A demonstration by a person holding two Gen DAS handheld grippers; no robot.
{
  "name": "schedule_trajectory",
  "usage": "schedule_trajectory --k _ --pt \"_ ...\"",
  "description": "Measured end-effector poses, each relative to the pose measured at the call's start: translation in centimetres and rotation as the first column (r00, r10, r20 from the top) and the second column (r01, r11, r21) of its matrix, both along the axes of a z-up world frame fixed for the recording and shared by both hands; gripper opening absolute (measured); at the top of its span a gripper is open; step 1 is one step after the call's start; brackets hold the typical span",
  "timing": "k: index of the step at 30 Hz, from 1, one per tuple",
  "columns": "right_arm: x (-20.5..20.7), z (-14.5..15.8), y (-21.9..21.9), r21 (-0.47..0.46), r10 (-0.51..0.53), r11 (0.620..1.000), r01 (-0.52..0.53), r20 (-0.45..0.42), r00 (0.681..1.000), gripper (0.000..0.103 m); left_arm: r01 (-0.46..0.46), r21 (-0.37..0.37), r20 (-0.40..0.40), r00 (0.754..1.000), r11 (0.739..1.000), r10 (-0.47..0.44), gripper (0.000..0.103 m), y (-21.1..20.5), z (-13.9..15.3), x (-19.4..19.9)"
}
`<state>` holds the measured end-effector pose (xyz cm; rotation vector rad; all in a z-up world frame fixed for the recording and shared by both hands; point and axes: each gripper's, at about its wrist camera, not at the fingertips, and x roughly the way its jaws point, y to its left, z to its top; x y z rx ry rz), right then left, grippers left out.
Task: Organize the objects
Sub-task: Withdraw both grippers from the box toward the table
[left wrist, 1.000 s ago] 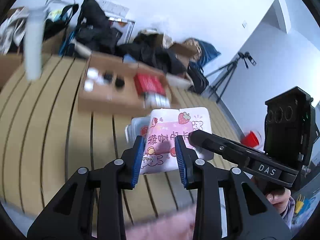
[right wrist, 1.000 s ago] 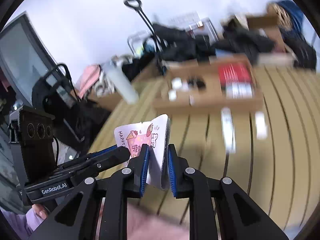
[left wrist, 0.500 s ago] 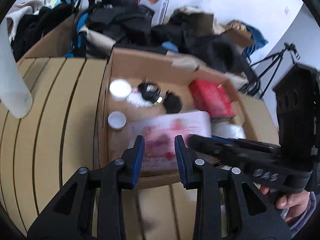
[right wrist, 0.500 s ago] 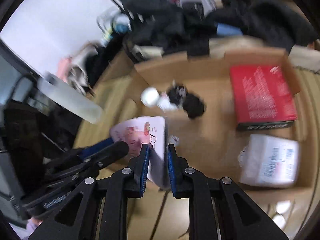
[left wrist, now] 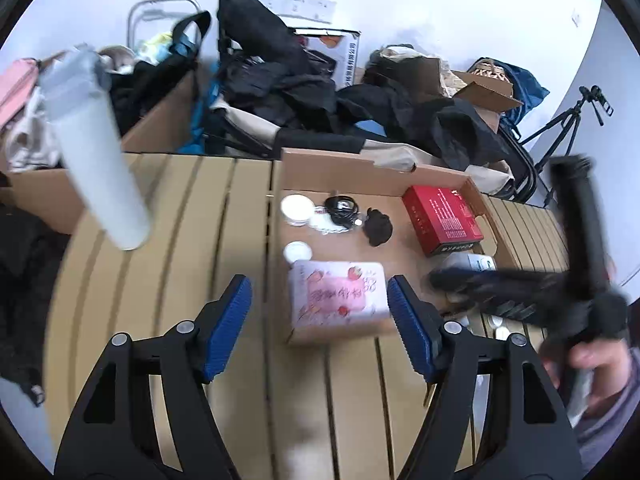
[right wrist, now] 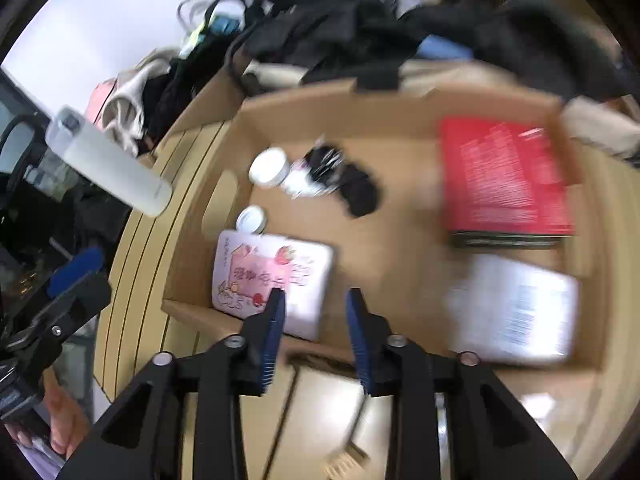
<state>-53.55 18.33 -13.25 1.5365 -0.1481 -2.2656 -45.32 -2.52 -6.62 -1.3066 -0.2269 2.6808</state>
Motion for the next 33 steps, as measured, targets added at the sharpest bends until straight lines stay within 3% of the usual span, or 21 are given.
schedule_trajectory --k 2,4,6,9,12,16,18,21,24,27,30,33 --pt "1.6 3.2 1.5 0.012 -0.018 1.0 0.019 -0.065 0.998 0.051 -0.01 -0.017 -0.017 1.0 1.0 0.009 0.074 0.0 2.0 1.5" --pt "3.8 6.6 2.4 0.046 -0.015 0.999 0.022 -0.138 0.99 0.076 -0.027 -0.043 -0.015 1.0 0.999 0.026 0.08 0.1 3.5 2.6" --pt "6.1 9.1 2.7 0.085 0.009 0.996 0.009 -0.205 0.979 0.079 -0.053 -0.083 -0.035 0.998 0.995 0.05 0.08 0.4 5.4 4.6" --pt "10.4 12.0 3.2 0.124 0.042 0.992 -0.006 -0.292 0.956 0.08 -0.086 -0.13 -0.1 0.992 0.988 0.073 0.088 0.9 7.4 8.8" --pt "15.4 13.5 4.4 0.122 0.057 0.992 -0.015 -0.347 0.936 0.08 -0.086 -0.126 -0.137 0.988 0.988 0.068 0.094 1.5 8.2 13.3" --pt "22.4 13.1 6.3 0.106 0.054 0.994 -0.013 -0.396 0.917 0.08 -0.088 -0.077 -0.16 0.984 0.993 0.075 0.101 1.7 7.7 19.9" --pt "25.7 11.9 7.3 0.137 0.048 0.991 0.008 -0.404 0.914 0.08 -0.145 -0.105 -0.189 0.974 0.984 0.123 0.102 2.0 7.0 23.3" --pt "29.1 10.0 8.8 0.132 0.011 0.99 0.042 -0.381 0.924 0.08 -0.118 -0.144 -0.197 0.976 0.983 0.088 0.103 3.1 5.8 26.4" --pt "31.4 8.8 10.0 0.097 -0.045 0.992 0.085 -0.351 0.935 0.08 -0.073 -0.168 -0.122 0.991 0.983 0.052 0.103 4.1 4.5 26.5" --pt "32.5 8.5 10.6 0.065 -0.076 0.992 0.105 -0.349 0.934 0.08 -0.059 -0.217 -0.101 0.994 0.974 0.038 0.103 5.0 3.8 26.3" --pt "33.0 8.1 10.3 0.114 -0.073 0.986 0.119 -0.348 0.935 0.08 -0.039 -0.189 -0.118 0.993 0.981 0.017 0.103 5.4 3.3 26.5" --pt "33.1 7.1 9.9 0.124 -0.031 0.989 0.083 -0.372 0.928 0.08 -0.021 -0.216 -0.086 0.996 0.976 0.002 0.103 6.6 2.1 25.4"
